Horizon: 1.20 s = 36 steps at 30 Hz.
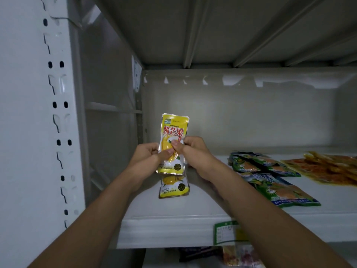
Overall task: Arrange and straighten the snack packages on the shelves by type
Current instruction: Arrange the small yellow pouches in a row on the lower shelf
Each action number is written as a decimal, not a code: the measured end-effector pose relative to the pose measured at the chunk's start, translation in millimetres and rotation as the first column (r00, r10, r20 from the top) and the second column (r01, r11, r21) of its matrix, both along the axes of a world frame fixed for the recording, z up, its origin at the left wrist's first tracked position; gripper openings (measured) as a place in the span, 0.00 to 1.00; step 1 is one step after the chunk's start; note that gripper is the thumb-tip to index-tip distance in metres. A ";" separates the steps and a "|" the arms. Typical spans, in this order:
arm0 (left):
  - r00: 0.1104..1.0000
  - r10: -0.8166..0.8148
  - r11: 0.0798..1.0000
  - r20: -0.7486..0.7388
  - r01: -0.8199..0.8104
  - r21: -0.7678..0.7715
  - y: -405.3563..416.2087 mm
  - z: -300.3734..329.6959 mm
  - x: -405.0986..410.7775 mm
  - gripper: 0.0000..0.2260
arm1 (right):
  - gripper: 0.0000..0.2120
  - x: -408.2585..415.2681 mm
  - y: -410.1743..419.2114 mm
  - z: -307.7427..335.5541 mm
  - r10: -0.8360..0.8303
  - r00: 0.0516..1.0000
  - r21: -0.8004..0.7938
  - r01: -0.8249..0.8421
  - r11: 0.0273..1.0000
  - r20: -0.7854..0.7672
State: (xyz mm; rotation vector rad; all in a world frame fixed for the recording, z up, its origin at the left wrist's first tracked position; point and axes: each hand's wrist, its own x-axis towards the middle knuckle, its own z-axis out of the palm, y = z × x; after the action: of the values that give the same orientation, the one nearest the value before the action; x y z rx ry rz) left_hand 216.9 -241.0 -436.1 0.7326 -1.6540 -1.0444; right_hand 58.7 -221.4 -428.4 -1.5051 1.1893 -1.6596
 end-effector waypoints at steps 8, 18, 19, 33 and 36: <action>0.992 0.099 0.995 -0.073 -0.100 -0.011 -6.7 -1.1 2.4 0.04 | 0.08 4.0 5.7 6.7 0.013 0.996 0.100 -0.005 0.995 -0.085; 0.986 0.071 0.997 -0.154 -0.067 0.029 -8.8 3.1 3.0 0.06 | 0.10 7.4 0.6 -3.0 -0.026 0.970 0.021 0.032 0.999 -0.243; 0.984 0.047 0.998 -0.170 -0.040 0.043 -7.8 4.0 3.4 0.05 | 0.10 6.6 0.8 -2.8 -0.021 0.967 0.037 0.031 0.999 -0.253; 0.960 0.020 0.999 -0.278 -0.012 0.029 -8.9 6.0 6.5 0.07 | 0.10 9.8 10.9 -0.2 0.093 0.976 0.081 -0.079 0.994 -0.195; 0.957 0.007 0.999 -0.291 0.006 0.042 -8.7 6.2 6.2 0.09 | 0.12 9.5 10.8 0.1 0.081 0.974 0.093 -0.063 0.994 -0.210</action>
State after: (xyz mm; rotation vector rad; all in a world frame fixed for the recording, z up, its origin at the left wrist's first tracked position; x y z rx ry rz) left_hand 223.1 -249.7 -429.9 0.5751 -1.3821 -1.1317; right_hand 68.1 -210.6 -428.3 -1.6843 1.2846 -1.4076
